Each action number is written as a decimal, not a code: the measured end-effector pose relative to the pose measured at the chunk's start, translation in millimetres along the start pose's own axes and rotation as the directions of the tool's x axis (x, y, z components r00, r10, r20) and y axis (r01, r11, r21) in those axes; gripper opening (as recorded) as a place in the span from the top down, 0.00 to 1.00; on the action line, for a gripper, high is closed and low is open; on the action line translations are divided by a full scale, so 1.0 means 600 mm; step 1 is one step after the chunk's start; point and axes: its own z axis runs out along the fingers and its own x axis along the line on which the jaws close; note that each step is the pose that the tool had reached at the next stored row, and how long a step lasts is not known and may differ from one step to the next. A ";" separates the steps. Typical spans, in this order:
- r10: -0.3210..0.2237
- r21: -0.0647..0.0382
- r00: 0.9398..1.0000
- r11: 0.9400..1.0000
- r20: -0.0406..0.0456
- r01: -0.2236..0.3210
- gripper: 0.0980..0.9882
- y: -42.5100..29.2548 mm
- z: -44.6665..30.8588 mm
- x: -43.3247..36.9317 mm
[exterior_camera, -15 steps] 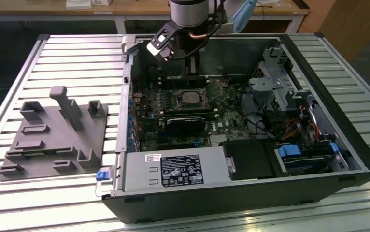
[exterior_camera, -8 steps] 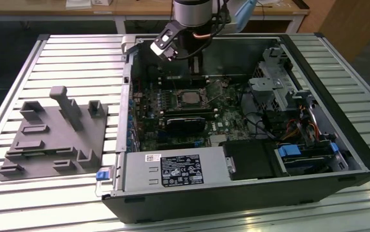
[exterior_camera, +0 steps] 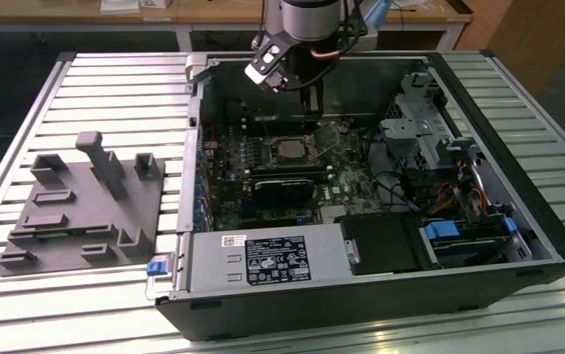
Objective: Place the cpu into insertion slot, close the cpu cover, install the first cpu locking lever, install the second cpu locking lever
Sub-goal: 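Close the cpu cover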
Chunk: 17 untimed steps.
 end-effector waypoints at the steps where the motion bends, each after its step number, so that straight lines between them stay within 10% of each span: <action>1: 0.000 0.000 1.000 1.000 0.000 0.000 0.99 0.005 0.001 0.000; 17: 0.000 0.011 1.000 1.000 0.001 0.000 0.99 0.088 0.010 0.008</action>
